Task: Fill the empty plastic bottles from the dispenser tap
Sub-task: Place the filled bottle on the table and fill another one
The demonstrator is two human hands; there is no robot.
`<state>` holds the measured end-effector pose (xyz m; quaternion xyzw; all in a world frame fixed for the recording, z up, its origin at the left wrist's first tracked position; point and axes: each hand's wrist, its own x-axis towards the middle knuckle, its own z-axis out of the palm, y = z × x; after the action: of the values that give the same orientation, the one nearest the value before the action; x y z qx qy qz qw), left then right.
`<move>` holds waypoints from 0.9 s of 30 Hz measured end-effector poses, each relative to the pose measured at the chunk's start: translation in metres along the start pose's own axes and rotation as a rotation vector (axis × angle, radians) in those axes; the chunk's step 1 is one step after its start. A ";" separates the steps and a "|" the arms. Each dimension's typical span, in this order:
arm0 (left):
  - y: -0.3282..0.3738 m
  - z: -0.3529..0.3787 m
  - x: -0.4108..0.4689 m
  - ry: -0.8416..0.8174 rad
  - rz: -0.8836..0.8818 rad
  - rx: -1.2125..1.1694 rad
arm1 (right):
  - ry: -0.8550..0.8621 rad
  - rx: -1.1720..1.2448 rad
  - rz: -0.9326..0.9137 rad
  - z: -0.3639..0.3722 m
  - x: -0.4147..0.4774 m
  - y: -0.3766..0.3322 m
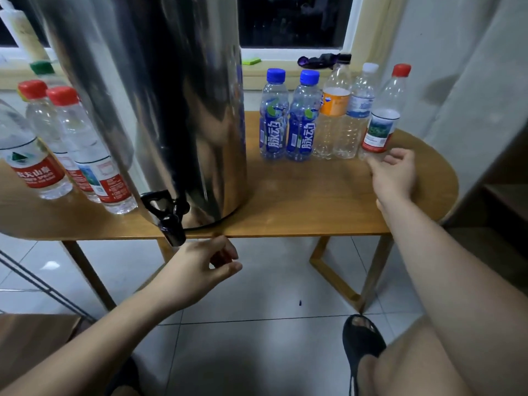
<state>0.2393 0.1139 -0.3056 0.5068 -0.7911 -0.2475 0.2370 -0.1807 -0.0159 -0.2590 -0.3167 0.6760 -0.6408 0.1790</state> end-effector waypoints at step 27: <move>0.024 0.001 -0.001 -0.040 0.038 -0.023 | -0.061 -0.230 -0.069 0.006 0.040 0.002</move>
<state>0.2229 0.1233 -0.2912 0.4838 -0.8023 -0.2622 0.2316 -0.2069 -0.0470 -0.2554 -0.3774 0.7281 -0.5549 0.1397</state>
